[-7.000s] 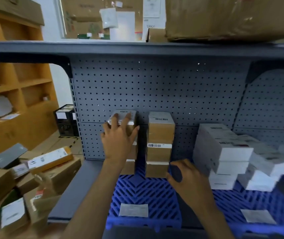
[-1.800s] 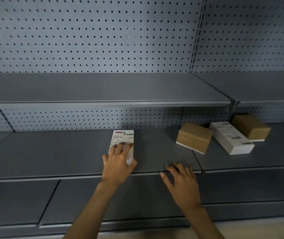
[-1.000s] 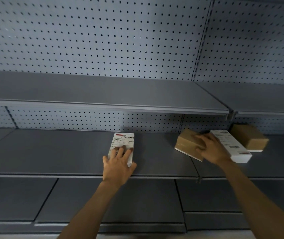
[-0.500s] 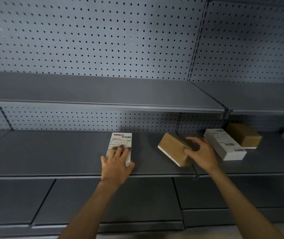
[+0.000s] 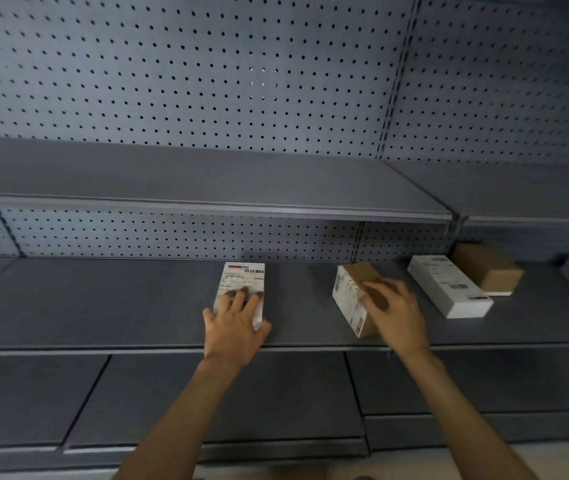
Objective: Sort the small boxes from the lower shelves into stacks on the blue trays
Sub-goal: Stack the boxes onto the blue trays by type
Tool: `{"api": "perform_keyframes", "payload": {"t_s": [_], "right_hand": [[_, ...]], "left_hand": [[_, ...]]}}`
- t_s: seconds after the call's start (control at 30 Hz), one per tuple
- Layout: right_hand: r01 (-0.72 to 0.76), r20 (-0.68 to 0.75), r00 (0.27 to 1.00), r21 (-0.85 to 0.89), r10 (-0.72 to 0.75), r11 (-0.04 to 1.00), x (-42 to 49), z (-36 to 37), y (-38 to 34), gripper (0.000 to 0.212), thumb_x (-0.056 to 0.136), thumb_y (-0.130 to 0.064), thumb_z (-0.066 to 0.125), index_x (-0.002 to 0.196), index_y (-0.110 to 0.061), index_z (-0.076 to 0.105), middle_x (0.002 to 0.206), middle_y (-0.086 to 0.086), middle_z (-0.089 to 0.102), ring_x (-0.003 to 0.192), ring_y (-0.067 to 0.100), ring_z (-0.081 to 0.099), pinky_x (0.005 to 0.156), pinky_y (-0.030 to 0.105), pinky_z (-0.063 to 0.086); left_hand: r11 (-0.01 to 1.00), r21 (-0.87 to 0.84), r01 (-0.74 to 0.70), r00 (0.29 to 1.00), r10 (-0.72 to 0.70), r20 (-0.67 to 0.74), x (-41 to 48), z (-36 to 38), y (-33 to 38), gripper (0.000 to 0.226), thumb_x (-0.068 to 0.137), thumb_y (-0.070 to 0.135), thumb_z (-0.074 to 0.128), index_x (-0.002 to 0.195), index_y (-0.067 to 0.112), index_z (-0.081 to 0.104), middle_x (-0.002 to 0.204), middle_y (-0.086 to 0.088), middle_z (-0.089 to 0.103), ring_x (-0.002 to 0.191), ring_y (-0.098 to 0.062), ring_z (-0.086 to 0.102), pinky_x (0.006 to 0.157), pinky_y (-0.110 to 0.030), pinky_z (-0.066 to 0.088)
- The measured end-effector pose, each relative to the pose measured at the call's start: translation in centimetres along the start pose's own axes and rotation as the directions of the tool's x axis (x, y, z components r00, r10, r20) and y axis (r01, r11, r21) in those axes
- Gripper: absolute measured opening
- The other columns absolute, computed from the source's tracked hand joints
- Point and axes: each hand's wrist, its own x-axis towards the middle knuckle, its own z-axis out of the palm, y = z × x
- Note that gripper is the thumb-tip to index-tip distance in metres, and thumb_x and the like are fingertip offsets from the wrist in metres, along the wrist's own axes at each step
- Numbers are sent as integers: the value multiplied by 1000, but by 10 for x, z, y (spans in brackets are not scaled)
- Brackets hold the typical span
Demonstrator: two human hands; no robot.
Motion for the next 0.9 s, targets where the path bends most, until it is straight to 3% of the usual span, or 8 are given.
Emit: {"api": "perform_keyframes", "payload": {"t_s": [0.13, 0.2, 0.3, 0.37, 0.53, 0.67, 0.8, 0.9], "right_hand": [[-25, 27, 999, -30, 25, 999, 2, 9, -9, 49, 83, -40, 75, 130, -37, 63, 137, -8, 49, 120, 27, 48, 87, 42, 51], [-106, -17, 994, 164, 110, 981, 5, 9, -13, 42, 85, -37, 75, 126, -37, 66, 131, -6, 54, 115, 23, 55, 88, 40, 52], [-245, 59, 965, 554, 256, 795, 2, 10, -24, 26, 92, -35, 71, 118, -33, 70, 118, -5, 66, 105, 12, 65, 83, 30, 53], [-316, 132, 944, 626, 303, 713, -3, 15, -28, 23, 95, -37, 68, 116, -29, 71, 112, -4, 72, 102, 12, 68, 85, 33, 55], [-266, 53, 959, 496, 277, 827, -15, 24, -21, 28, 99, -29, 62, 126, -25, 64, 115, -1, 67, 101, 16, 66, 74, 23, 50], [10, -72, 997, 202, 5, 979, -25, 29, -18, 34, 96, -42, 59, 129, -38, 63, 137, -9, 51, 118, 21, 53, 93, 40, 51], [100, 28, 995, -150, -97, 984, -40, 32, -26, 52, 89, -66, 53, 138, -50, 54, 152, -18, 39, 119, 22, 52, 91, 46, 54], [94, 22, 996, -181, -92, 979, -45, 36, -25, 61, 86, -68, 55, 143, -51, 46, 156, -19, 34, 120, 23, 54, 90, 46, 55]], "left_hand": [[1000, -14, -7, 1000, 7, -11, 0, 0, 0, 55, 84, 53, 35, 132, 33, 55, 137, 6, 56, 124, -22, 45, 83, -51, 45], [1000, -25, -11, 1000, 10, -17, 0, 1, 0, 56, 84, 52, 36, 132, 32, 56, 137, 6, 57, 123, -23, 46, 82, -52, 45], [1000, -24, -9, 1000, 9, -13, 0, 0, 0, 59, 84, 53, 35, 135, 33, 55, 141, 6, 56, 126, -23, 46, 85, -53, 45], [1000, -22, -6, 1000, 6, -9, -1, 0, 0, 60, 84, 53, 34, 136, 32, 55, 142, 6, 55, 127, -23, 46, 86, -53, 45], [1000, -26, 5, 1000, -5, 17, -1, -2, 1, 56, 84, 51, 43, 136, 31, 55, 142, 4, 55, 125, -22, 47, 86, -55, 45], [1000, -22, 5, 1000, -4, 10, -1, -3, 2, 54, 84, 50, 46, 135, 33, 54, 142, 5, 56, 125, -22, 47, 86, -54, 45], [1000, 6, 18, 1000, -18, -5, -3, -6, 4, 57, 83, 52, 35, 133, 33, 55, 142, 7, 55, 124, -23, 47, 84, -51, 44], [999, 37, 38, 999, -39, 37, -3, -12, 5, 57, 87, 56, 35, 140, 38, 47, 150, 11, 47, 130, -25, 41, 90, -54, 42]]}}
